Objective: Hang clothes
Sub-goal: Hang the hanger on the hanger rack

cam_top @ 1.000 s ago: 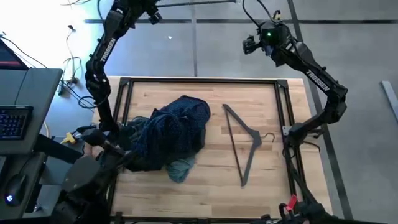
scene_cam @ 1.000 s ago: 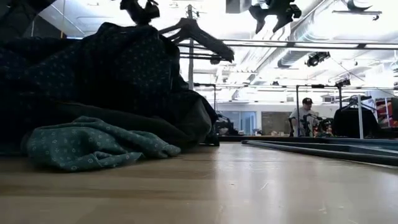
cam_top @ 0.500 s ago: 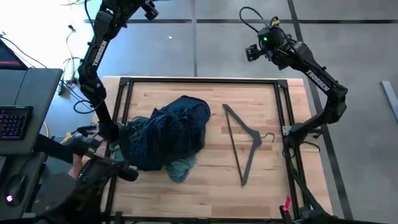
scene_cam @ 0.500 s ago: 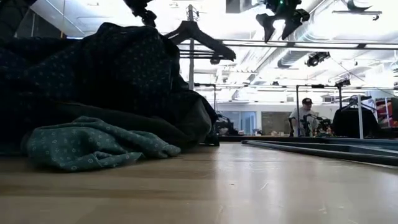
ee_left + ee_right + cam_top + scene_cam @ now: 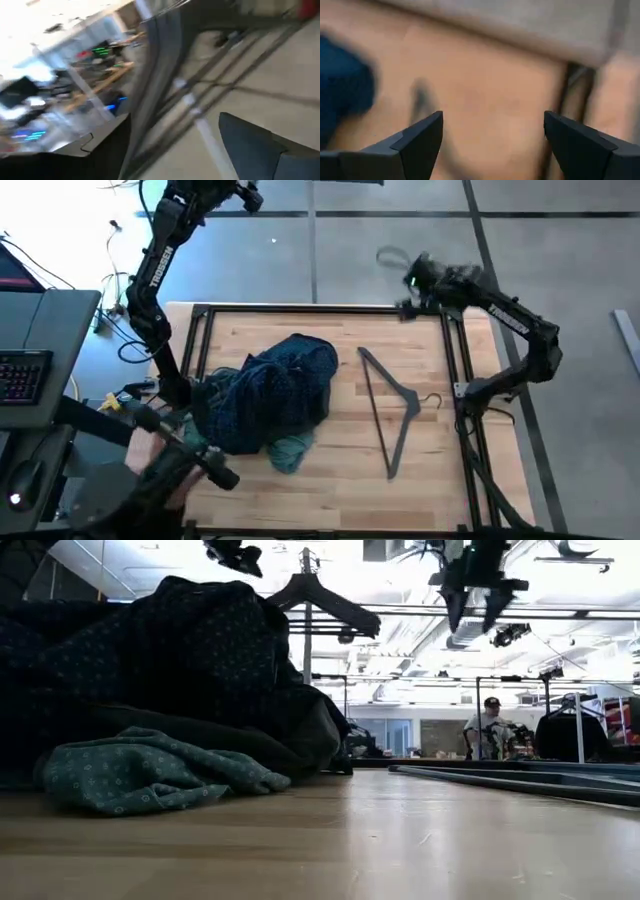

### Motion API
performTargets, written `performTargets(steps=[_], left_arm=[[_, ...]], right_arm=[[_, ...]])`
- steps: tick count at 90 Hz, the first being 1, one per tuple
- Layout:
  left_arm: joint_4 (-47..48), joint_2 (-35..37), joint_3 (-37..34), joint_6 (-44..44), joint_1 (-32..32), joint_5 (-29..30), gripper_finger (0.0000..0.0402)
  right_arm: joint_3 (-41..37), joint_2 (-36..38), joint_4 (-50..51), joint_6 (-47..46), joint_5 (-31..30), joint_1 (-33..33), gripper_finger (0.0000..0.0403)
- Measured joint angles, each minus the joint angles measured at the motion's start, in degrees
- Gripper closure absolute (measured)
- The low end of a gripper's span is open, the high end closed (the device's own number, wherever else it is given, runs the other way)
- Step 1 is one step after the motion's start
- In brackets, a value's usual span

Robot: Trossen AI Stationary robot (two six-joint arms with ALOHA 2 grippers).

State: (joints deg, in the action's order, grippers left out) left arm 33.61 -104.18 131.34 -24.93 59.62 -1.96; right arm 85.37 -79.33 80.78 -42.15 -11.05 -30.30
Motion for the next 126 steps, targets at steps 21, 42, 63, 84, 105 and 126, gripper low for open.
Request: performTargets(steps=[21,42,63,84,105,126], left_arm=[[-0.48,-0.04,-3.35,3.18,-2.87,-7.23,0.0124],[-1.18,-0.11,-6.07,1.27,-4.90,-7.40,0.0124],[-2.45,-0.11,-6.07,1.27,-5.27,-7.40,0.0124],[-3.96,-0.09,-6.09,1.29,-5.23,-7.27,0.0124],[-3.95,-0.09,-6.09,1.26,-5.25,-7.36,0.0124],[-4.45,-0.09,-6.09,1.30,-5.33,-7.36,0.0124]], right_arm=[[-22.21,2.61,-4.49,-28.33,15.65,17.57,0.0091],[-39.86,2.50,-22.81,-55.71,18.24,31.13,0.0091],[-53.61,2.51,-39.34,-72.66,18.32,37.41,0.0106],[-54.29,1.06,-39.23,-68.88,15.87,35.85,0.0198],[-52.78,0.09,-39.67,-59.18,8.53,30.41,0.0278],[-50.64,-3.52,-41.06,-44.42,2.84,23.43,0.0315]])
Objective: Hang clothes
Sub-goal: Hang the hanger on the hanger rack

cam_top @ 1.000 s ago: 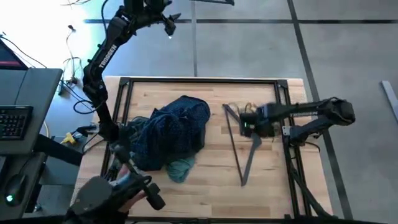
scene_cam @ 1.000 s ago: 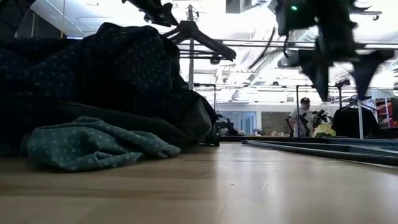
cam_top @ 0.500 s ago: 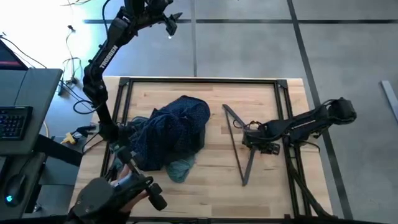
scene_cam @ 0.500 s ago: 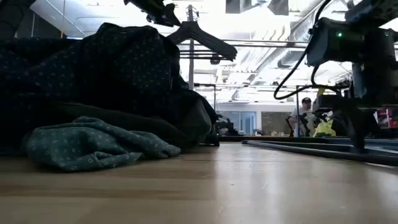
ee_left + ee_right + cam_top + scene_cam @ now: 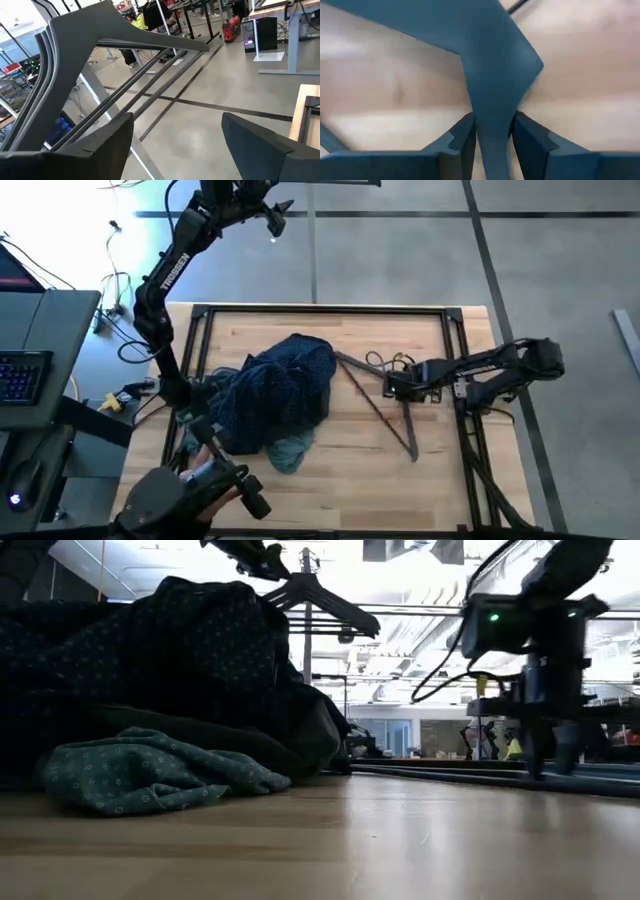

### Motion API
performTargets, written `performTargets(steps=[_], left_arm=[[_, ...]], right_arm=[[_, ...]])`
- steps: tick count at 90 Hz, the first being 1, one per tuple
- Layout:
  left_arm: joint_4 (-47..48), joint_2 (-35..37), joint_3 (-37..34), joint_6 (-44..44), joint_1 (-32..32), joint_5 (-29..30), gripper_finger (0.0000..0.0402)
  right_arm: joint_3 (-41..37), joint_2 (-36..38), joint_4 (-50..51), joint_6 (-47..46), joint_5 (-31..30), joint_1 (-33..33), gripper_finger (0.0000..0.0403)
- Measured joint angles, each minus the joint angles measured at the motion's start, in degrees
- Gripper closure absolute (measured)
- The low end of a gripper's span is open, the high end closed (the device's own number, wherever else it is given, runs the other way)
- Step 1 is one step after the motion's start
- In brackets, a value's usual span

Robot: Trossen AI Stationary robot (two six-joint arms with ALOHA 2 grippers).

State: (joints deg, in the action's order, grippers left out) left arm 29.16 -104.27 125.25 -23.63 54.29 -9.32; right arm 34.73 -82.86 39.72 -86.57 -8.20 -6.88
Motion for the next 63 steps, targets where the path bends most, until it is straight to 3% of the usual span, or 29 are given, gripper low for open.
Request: performTargets(steps=[25,50,63], left_arm=[[0.12,0.00,0.00,0.60,-0.85,0.04,0.0124],[1.27,0.00,0.00,0.88,-1.96,0.01,0.0124],[3.10,-0.30,0.00,0.99,-2.52,-1.05,0.0124]], right_arm=[[4.63,-1.38,0.14,14.03,-6.65,-8.33,0.0351],[7.77,-1.26,-0.26,23.76,-6.12,-12.82,0.0400],[7.77,-1.13,-0.15,23.63,-4.74,-14.09,0.0384]])
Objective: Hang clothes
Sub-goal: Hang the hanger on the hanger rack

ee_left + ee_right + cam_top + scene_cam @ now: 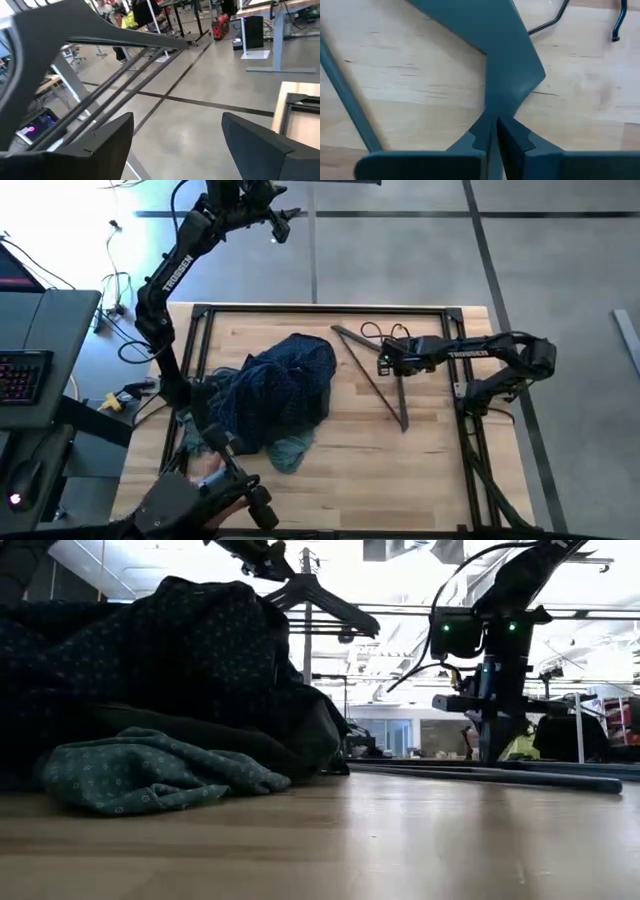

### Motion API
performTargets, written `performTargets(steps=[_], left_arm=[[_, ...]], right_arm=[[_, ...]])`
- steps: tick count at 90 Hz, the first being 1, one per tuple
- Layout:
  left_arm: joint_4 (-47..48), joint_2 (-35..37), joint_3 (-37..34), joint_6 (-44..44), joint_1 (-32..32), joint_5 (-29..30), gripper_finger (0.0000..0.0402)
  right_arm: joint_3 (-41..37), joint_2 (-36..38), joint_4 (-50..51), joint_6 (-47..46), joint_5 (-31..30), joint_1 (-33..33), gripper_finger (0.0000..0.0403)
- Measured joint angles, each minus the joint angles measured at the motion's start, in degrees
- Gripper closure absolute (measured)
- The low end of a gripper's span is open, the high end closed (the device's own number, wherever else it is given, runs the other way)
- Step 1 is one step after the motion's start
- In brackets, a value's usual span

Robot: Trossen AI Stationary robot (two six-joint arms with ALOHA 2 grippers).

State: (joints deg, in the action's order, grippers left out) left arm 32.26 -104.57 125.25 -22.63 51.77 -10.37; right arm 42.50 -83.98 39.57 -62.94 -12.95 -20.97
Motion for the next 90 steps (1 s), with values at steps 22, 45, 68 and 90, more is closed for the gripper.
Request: performTargets(steps=[22,45,68,90], left_arm=[[0.51,-0.60,0.00,-0.02,-0.57,-0.25,0.0124],[0.54,-0.60,0.00,1.65,-0.59,-0.24,0.0124],[0.76,-0.60,0.00,2.82,-3.08,-0.23,0.0124],[0.87,-0.67,0.02,1.52,-6.88,5.01,0.0124]], right_arm=[[0.09,5.94,0.58,-3.27,2.45,6.76,0.0309],[-1.51,6.94,3.66,-20.89,-24.33,27.89,0.0201],[-13.59,2.54,-4.08,-39.53,-29.13,37.93,0.0160],[-23.03,-5.83,-28.63,-27.87,-37.31,36.76,0.0173]])
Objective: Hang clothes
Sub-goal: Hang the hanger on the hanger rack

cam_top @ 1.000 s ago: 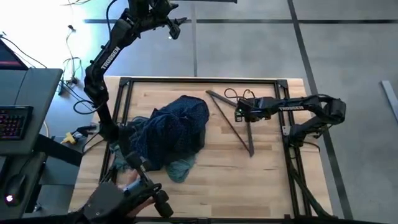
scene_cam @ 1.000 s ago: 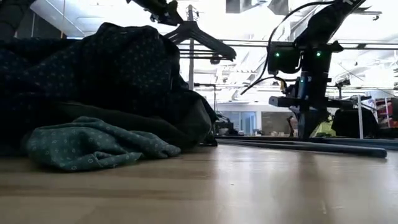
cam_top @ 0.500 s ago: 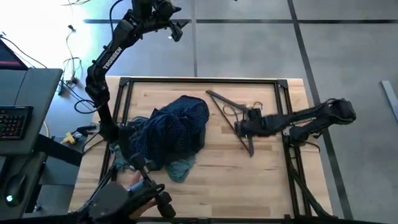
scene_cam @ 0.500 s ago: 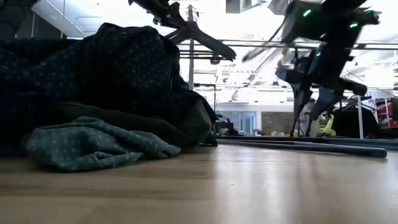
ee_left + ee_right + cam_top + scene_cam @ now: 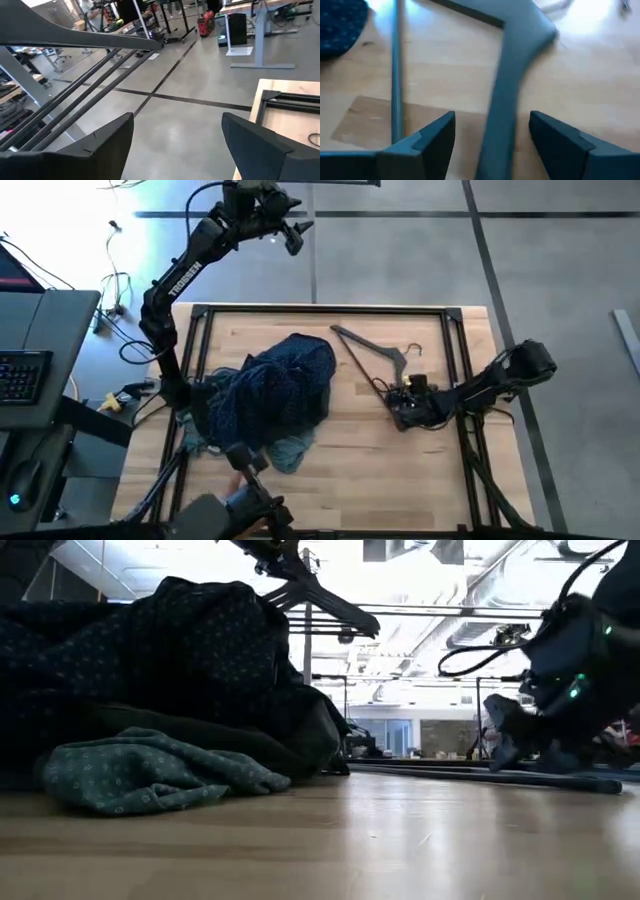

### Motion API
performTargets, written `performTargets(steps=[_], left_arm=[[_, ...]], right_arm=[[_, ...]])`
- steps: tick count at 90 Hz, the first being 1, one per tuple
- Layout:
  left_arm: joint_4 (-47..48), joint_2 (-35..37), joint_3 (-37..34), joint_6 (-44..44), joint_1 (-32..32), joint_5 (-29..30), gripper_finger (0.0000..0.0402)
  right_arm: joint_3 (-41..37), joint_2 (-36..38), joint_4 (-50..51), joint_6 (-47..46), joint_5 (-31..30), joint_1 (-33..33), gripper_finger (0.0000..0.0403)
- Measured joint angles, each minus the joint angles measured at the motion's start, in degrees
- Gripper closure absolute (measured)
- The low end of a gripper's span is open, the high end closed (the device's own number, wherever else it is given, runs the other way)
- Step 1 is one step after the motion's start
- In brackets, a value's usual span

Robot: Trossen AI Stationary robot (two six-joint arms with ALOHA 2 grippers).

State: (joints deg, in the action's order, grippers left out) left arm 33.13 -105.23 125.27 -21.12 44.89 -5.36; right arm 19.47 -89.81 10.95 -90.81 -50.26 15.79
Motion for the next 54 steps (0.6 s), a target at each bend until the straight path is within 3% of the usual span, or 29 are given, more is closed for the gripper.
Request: performTargets(steps=[14,31,54], left_arm=[[0.10,-0.22,0.00,0.98,-2.63,2.02,0.0124],[4.34,-2.58,0.07,10.54,-5.25,1.73,0.0124],[14.61,-9.19,-0.02,9.95,-9.45,-7.28,0.0124]], right_arm=[[0.08,-4.40,-0.42,2.78,-2.39,-0.97,0.0224],[0.47,-4.80,1.12,3.03,-2.86,-1.02,0.0355],[8.01,4.32,21.11,3.38,11.00,-1.97,0.0357]])
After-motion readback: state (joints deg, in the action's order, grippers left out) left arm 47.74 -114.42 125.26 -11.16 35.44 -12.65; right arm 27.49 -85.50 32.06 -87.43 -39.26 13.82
